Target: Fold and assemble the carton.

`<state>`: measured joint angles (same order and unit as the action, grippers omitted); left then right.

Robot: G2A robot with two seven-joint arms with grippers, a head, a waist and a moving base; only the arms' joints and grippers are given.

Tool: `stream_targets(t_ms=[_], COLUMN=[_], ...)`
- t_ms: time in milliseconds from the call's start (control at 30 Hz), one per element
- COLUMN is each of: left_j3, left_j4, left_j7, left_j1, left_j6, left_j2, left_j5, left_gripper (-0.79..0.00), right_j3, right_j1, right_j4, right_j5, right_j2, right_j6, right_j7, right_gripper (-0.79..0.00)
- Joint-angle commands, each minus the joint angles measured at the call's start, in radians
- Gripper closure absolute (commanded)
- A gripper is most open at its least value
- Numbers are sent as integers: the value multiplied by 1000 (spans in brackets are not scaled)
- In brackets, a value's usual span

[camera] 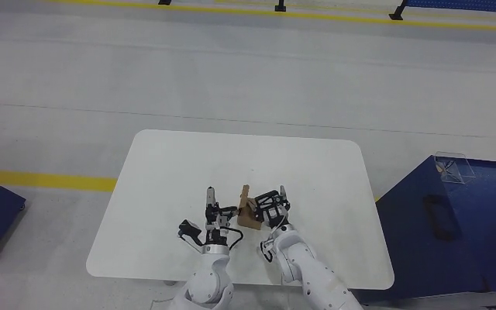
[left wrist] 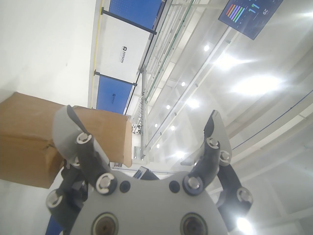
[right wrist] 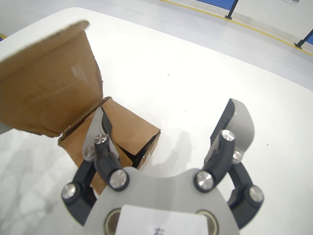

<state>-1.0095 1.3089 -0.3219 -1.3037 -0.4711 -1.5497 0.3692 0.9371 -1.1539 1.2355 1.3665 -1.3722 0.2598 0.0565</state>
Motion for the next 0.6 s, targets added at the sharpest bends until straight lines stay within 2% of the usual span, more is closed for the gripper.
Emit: stream_targets(t_ms=[0,133,333,567], left_j3=[5,10,-7,-71], left_j4=[-14,-29,-36,22], left_j7=[13,18,25,-10], left_j1=[11,30,57,33], left_j6=[22,62,137,149], left_j2=[-3,-10,-18,-13], left_j5=[-10,-9,35,11], left_gripper=[-785,-785,-785,-785], right_j3=[28,105,184,155], right_j1=[-6,-11,-22,53], right_j4=[8,25,34,-103], right_j5=[7,5,-50,-67], right_j2=[5,17,28,14], right_j6=[13,35,-31,-112], right_j7=[-11,-42,-104,-202], right_gripper=[-785,-785,-785,-785])
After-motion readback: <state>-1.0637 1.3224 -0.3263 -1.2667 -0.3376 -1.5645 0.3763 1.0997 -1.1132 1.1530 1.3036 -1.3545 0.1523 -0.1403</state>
